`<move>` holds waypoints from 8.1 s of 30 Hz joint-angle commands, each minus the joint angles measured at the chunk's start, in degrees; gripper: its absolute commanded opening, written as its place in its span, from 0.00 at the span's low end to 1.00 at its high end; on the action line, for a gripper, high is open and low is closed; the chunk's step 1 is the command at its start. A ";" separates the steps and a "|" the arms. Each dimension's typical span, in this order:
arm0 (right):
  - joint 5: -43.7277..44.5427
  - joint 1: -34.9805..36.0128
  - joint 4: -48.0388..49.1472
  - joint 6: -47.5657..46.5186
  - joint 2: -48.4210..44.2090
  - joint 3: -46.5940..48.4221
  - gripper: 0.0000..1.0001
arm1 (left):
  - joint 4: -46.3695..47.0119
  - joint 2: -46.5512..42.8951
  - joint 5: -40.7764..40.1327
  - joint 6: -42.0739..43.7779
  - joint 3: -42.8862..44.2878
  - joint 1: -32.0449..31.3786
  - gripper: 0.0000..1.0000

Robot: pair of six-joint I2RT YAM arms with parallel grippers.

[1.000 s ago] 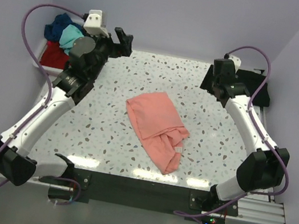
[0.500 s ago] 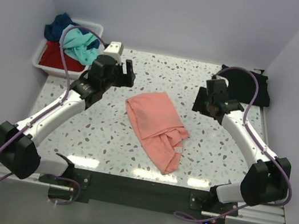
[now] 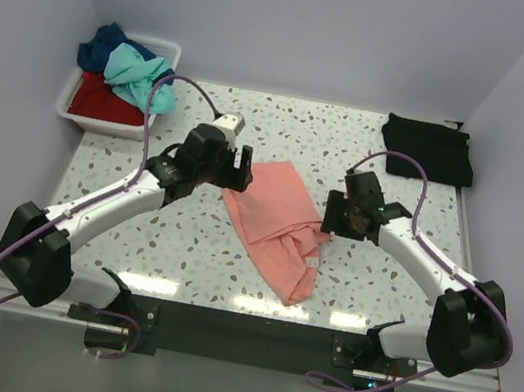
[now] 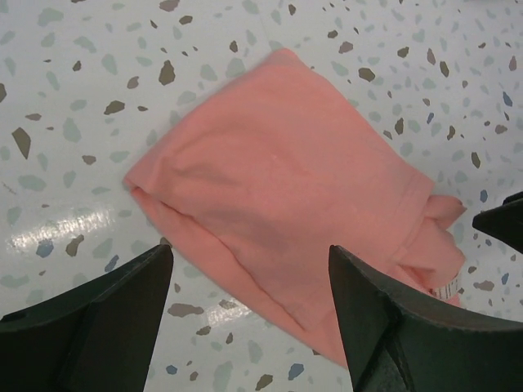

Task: Fold and stack the t-shirts
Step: Flatten the tshirt out

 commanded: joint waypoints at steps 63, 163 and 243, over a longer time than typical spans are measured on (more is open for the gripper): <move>-5.33 0.27 11.75 -0.05 8.03 -0.25 0.00 | 15.43 23.05 -10.87 6.72 -2.26 -17.30 0.50; 39.15 -4.92 10.09 -20.63 -2.17 52.24 0.00 | -32.38 -21.16 9.17 11.65 6.28 -3.94 0.00; 4.17 4.31 -0.99 -0.23 22.62 23.75 0.34 | -26.23 12.32 -7.88 -1.46 10.40 -15.80 0.77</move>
